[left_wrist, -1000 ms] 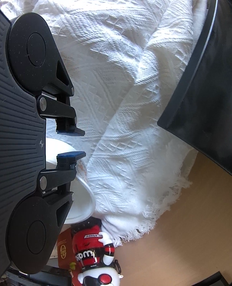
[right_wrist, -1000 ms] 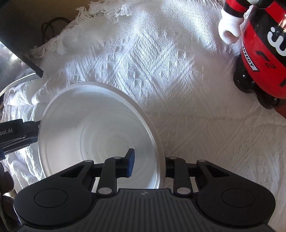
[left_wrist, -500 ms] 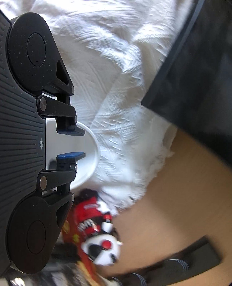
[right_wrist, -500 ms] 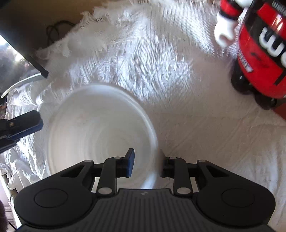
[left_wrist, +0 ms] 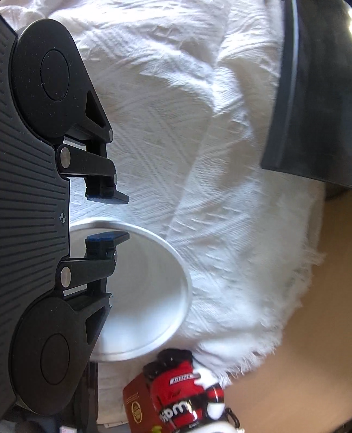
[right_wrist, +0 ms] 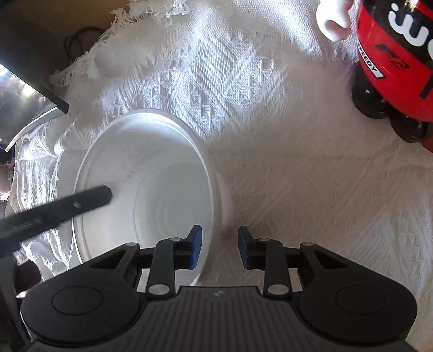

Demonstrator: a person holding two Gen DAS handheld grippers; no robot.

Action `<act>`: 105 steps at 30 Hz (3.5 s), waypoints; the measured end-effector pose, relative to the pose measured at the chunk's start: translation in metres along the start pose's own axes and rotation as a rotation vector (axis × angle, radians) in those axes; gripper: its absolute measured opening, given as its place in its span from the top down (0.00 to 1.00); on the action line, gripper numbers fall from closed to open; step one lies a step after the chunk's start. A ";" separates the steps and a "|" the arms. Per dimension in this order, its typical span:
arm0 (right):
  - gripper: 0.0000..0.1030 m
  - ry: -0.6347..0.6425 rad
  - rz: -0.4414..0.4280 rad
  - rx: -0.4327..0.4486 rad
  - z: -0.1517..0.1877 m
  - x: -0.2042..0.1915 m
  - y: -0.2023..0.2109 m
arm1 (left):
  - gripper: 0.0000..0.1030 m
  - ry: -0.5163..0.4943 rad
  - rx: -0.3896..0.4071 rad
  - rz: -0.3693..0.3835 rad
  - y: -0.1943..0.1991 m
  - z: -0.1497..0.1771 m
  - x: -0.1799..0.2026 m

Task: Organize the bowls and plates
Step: 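Carry the white bowl with the left tool over the blue bowl, then lower the white bowl into the blue bowl with the left tool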

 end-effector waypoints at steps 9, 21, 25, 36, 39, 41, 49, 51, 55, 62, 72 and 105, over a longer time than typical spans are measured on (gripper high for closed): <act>0.73 0.035 -0.026 0.024 0.005 -0.011 0.016 | 0.71 -0.023 0.089 0.040 0.027 -0.010 0.028; 0.73 0.055 -0.064 0.395 0.037 0.014 0.196 | 0.71 -0.148 0.262 0.221 0.144 0.004 0.135; 0.73 0.050 -0.027 0.456 0.068 0.034 0.234 | 0.71 -0.240 0.166 0.286 0.141 0.038 0.172; 0.72 -0.051 0.120 0.341 0.169 0.106 0.233 | 0.76 -0.439 -0.128 0.318 0.089 0.149 0.202; 0.73 -0.090 0.142 0.299 0.186 0.117 0.213 | 0.76 -0.448 -0.175 0.304 0.076 0.164 0.199; 0.73 -0.117 0.144 0.271 0.196 0.124 0.202 | 0.77 -0.459 -0.188 0.301 0.072 0.172 0.200; 0.73 -0.152 0.149 0.237 0.204 0.134 0.180 | 0.80 -0.444 -0.181 0.318 0.079 0.166 0.198; 0.72 -0.144 0.151 0.238 0.202 0.135 0.178 | 0.80 -0.439 -0.172 0.329 0.085 0.163 0.197; 0.72 -0.128 0.156 0.255 0.198 0.134 0.183 | 0.80 -0.445 -0.146 0.334 0.095 0.155 0.196; 0.72 -0.127 0.147 0.268 0.200 0.134 0.188 | 0.80 -0.431 -0.143 0.366 0.101 0.151 0.195; 0.71 -0.122 0.168 0.340 0.195 0.135 0.207 | 0.80 -0.402 -0.132 0.342 0.089 0.137 0.195; 0.60 -0.251 0.236 0.335 0.201 0.170 0.188 | 0.80 -0.545 -0.159 0.325 0.074 0.144 0.194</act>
Point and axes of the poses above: each gripper's, at about its wrist camera, not at the fingertips, and y roughly against the way its jaws point, x to its right, z to its underside, the point moved 10 cm from there along -y, roughly the way its jaws point, and after that the axes turned 8 degrees about -y, right-handed, at the moved point
